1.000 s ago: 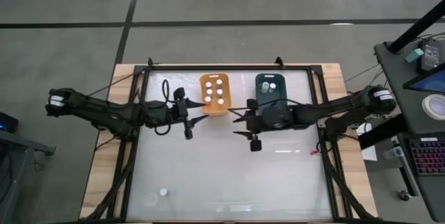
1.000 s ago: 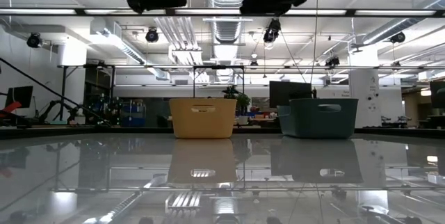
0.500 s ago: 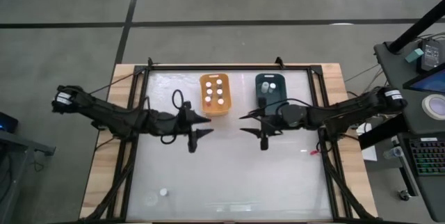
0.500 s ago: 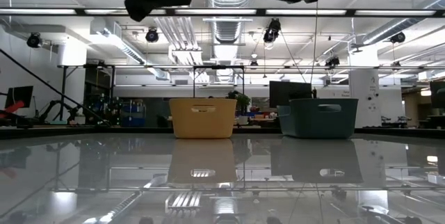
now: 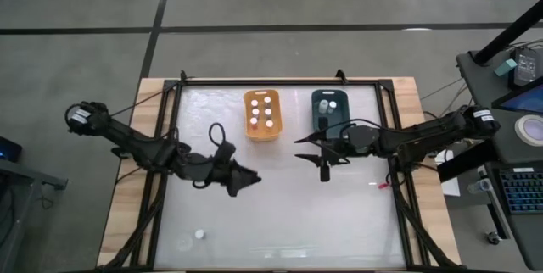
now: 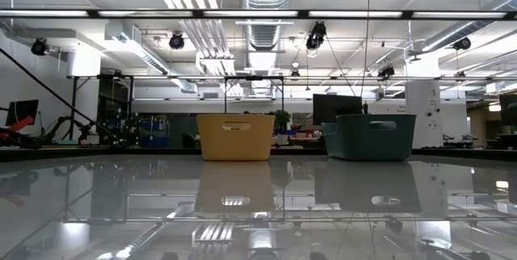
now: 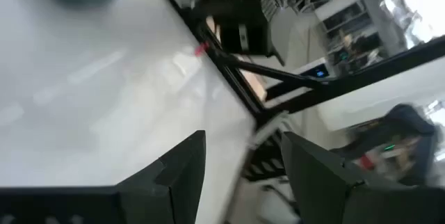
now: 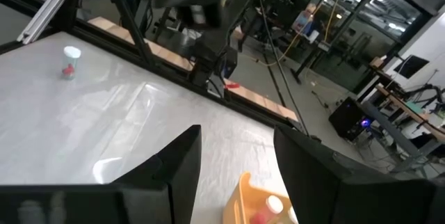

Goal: Pick and place medicine bottles into bin by pill shape (circle, oval)
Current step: Put the blue capsule bottle into the yellow bin

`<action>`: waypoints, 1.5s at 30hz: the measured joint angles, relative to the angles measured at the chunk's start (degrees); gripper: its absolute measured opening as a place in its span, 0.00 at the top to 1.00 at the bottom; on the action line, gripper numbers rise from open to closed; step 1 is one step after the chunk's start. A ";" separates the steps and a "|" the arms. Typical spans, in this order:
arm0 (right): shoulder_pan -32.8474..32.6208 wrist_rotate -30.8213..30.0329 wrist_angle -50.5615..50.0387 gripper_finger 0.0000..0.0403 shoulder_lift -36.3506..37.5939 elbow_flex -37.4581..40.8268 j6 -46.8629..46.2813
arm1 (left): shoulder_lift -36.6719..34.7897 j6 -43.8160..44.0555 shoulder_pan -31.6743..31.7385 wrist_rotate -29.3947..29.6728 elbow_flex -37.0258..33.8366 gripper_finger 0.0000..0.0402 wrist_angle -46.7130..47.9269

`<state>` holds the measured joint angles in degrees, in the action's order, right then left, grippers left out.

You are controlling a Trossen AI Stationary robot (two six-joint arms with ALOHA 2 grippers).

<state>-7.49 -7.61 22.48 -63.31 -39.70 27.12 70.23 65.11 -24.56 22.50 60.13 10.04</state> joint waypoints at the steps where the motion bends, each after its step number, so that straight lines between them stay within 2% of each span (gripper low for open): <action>1: 0.00 -0.01 0.09 0.57 0.00 0.00 0.01 | 0.53 2.90 -1.04 0.02 0.35 0.57 -0.02; 5: 0.00 -0.01 -0.69 0.57 0.21 0.00 0.09 | 3.47 12.57 -6.30 -0.29 0.93 0.57 -0.07; 7: 0.00 -0.01 -1.39 0.57 0.26 0.00 0.50 | 5.26 16.45 -8.73 -2.54 0.93 0.57 0.04; 13: 0.00 0.01 -1.10 0.57 0.26 0.00 1.29 | 10.41 27.31 -16.04 -18.94 0.91 0.57 0.06; 16: 0.00 0.01 -0.48 0.57 0.26 0.00 1.75 | 12.08 33.45 -19.35 -23.92 0.86 0.57 1.96; 19: 0.00 0.01 0.04 0.57 0.26 0.00 2.47 | 12.68 40.48 -22.27 -26.95 0.82 0.57 9.68; 25: 0.00 0.01 0.57 0.57 0.26 0.00 2.81 | 12.18 46.98 -25.31 -27.36 0.58 0.57 28.39; 30: 0.00 0.01 0.57 0.57 0.26 0.00 2.92 | 12.24 46.62 -25.47 -26.16 0.43 0.57 34.49; 45: 0.00 0.01 0.26 0.57 0.24 0.00 2.24 | 18.48 43.42 -25.42 -25.77 -0.08 0.57 36.89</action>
<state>-7.49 -7.60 22.74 -63.07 -39.70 29.36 88.72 108.53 -49.97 -3.27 60.05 46.94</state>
